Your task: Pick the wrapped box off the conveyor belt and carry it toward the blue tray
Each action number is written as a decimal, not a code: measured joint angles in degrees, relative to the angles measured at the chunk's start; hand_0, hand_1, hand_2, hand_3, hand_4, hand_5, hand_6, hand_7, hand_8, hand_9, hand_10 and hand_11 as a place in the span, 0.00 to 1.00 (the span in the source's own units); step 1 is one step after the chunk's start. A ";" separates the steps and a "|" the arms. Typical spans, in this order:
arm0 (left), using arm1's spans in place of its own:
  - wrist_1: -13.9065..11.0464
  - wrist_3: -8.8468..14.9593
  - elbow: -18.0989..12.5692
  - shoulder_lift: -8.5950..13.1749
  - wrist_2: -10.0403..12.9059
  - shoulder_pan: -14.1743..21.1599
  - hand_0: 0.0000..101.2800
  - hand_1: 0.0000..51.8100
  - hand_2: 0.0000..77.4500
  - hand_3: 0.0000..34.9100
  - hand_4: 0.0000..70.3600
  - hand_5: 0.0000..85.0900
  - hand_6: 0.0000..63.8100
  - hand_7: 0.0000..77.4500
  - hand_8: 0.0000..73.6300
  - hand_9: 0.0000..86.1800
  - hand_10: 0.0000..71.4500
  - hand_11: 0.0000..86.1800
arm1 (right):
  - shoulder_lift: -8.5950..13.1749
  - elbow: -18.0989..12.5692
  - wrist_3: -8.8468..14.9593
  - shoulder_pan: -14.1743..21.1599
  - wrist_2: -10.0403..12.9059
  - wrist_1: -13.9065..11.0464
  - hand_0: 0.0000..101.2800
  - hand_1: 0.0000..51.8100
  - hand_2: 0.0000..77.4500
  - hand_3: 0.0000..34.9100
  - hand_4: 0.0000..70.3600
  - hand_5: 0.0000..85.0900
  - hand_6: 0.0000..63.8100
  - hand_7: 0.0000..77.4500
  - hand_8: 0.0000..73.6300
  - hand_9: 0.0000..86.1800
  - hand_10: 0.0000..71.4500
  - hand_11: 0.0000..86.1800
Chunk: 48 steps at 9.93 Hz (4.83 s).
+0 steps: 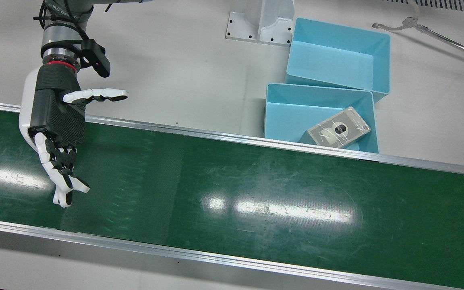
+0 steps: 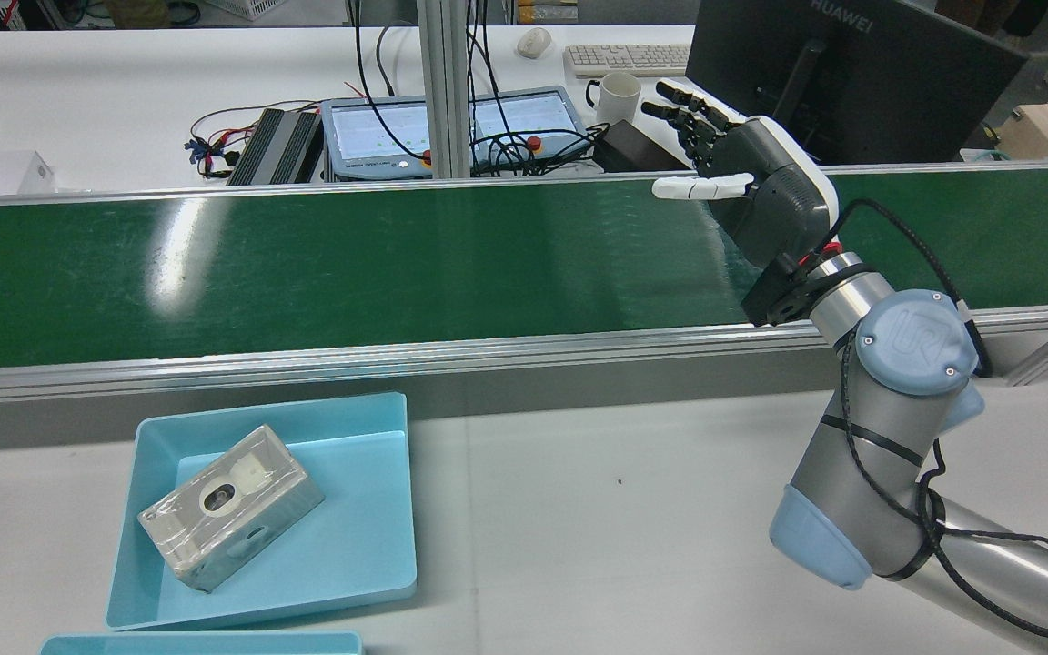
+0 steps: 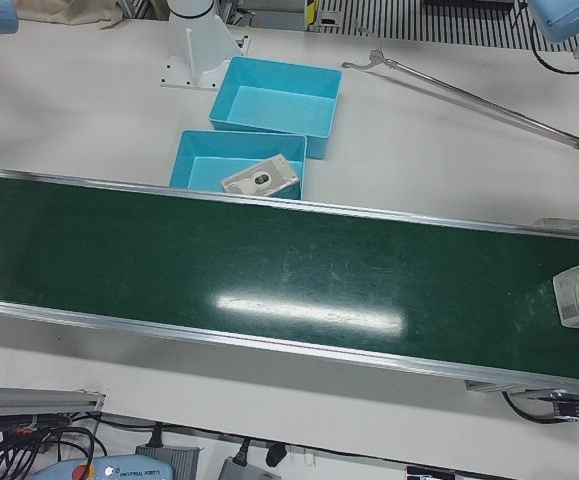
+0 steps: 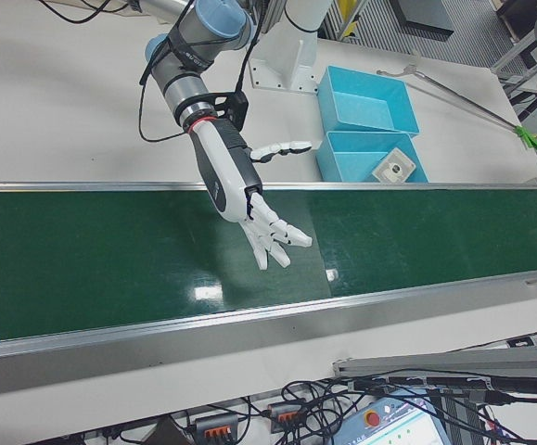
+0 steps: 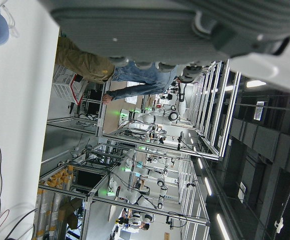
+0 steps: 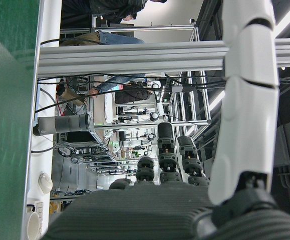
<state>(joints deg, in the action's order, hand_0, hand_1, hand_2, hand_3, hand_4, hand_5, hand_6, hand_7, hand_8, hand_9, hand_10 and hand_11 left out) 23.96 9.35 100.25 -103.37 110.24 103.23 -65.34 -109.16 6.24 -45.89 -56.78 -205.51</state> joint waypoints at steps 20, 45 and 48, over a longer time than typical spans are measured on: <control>0.00 0.00 0.00 0.00 0.00 0.00 0.00 0.00 0.01 0.00 0.01 0.01 0.00 0.01 0.01 0.01 0.00 0.01 | 5.00 4.31 0.26 -0.11 -0.04 -0.01 0.46 0.25 0.13 0.00 0.25 0.20 0.20 0.39 0.10 0.13 0.00 0.01; 0.00 0.00 0.00 0.00 0.00 0.00 0.00 0.00 0.01 0.00 0.01 0.01 0.00 0.01 0.01 0.00 0.00 0.00 | 5.13 4.14 -0.11 -0.41 -0.09 0.03 0.47 0.23 0.11 0.00 0.22 0.18 0.18 0.34 0.10 0.11 0.00 0.01; 0.00 0.00 0.00 0.00 0.00 0.00 0.00 0.00 0.01 0.00 0.01 0.01 0.01 0.01 0.01 0.00 0.00 0.01 | 4.94 4.13 -0.19 -0.63 -0.14 0.03 0.47 0.23 0.11 0.00 0.22 0.18 0.15 0.34 0.08 0.11 0.00 0.01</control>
<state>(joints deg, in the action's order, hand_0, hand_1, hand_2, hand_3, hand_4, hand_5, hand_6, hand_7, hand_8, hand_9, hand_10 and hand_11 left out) 23.96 9.35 100.25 -103.37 110.24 103.23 -60.40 -105.03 6.05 -46.51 -56.92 -205.49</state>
